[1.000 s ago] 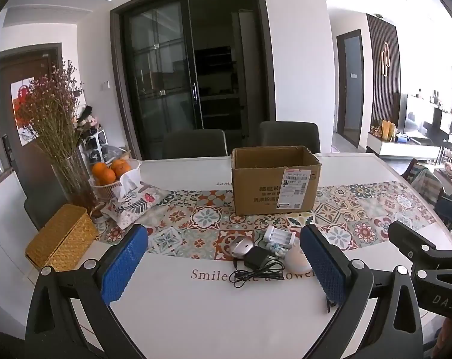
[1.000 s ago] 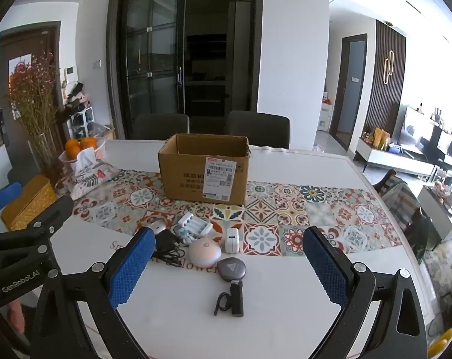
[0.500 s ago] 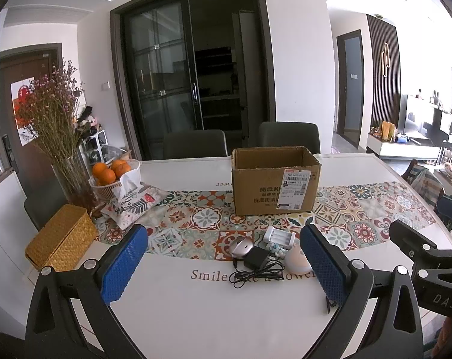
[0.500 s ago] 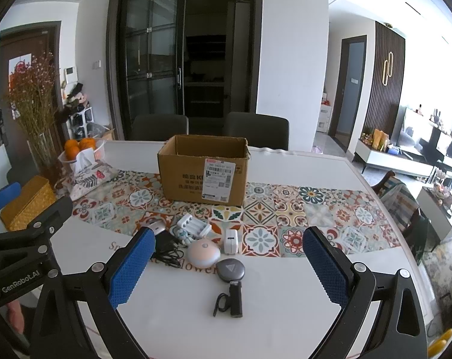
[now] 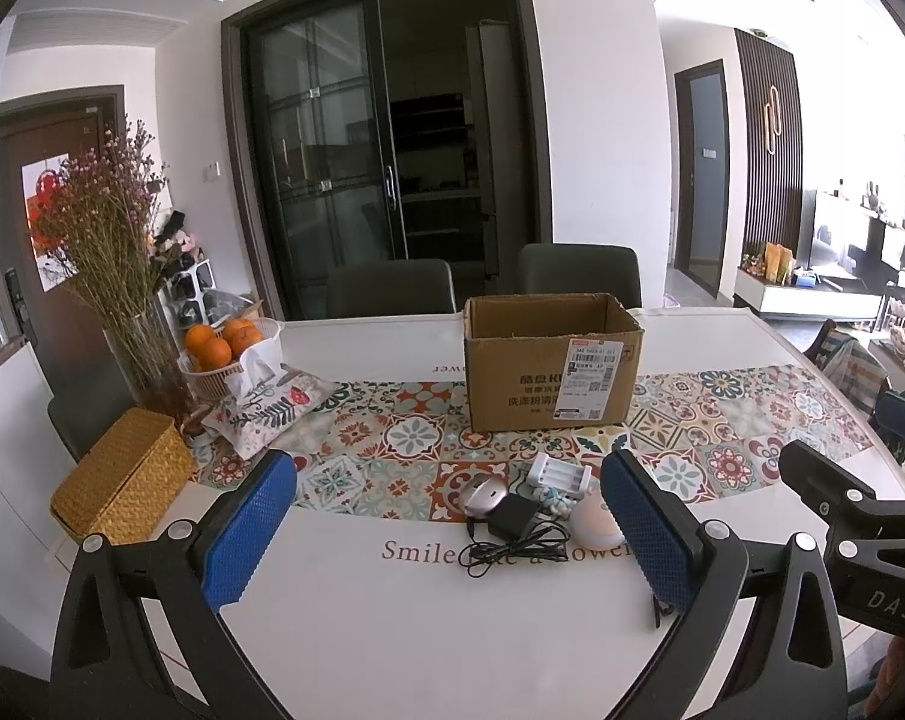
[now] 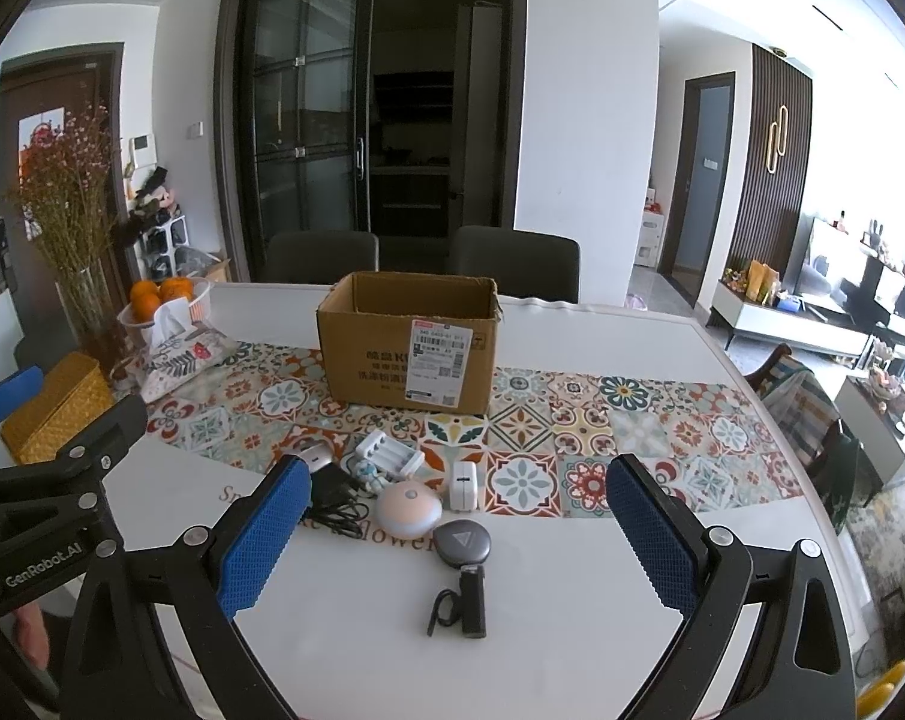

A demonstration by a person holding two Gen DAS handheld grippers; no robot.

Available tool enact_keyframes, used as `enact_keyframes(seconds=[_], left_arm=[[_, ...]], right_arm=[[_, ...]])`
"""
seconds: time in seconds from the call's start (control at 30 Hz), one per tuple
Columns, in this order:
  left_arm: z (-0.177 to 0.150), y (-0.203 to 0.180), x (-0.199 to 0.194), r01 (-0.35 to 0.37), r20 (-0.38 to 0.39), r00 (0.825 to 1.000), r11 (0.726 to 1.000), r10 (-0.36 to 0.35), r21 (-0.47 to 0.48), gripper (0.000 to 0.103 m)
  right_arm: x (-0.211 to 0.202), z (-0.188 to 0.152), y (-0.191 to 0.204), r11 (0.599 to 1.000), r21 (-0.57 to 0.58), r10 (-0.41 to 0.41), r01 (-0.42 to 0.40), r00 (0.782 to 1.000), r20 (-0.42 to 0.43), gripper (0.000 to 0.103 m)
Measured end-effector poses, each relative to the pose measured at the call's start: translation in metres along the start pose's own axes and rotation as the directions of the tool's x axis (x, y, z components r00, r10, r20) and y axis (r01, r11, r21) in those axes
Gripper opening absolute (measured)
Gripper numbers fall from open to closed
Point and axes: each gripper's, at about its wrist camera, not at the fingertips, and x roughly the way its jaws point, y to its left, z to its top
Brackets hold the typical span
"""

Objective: Organize rigid objects

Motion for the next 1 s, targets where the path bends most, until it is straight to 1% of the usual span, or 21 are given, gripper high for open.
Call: enact_keyframes(seconds=[0.2, 0.5, 1.0], left_arm=[[-0.0004, 0.0001, 0.0005, 0.001, -0.001, 1.0, 1.0, -0.001, -0.001, 0.103], [-0.0007, -0.0016, 0.0021, 0.011, -0.005, 1.0, 1.0, -0.011, 0.0, 0.103], [-0.0013, -0.0026, 0.0019, 0.011, -0.006, 1.0, 1.0, -0.011, 0.0, 0.103]], right_arm=[[0.0012, -0.0016, 0.0005, 1.0, 0.001, -0.001, 0.001, 1.0, -0.001, 0.099], [-0.0025, 0.0046, -0.0031, 1.0, 0.004, 0.0, 0.0, 1.0, -0.004, 0.099], [-0.0005, 0.0013, 0.001, 1.0, 0.002, -0.001, 0.001, 1.0, -0.002, 0.099]])
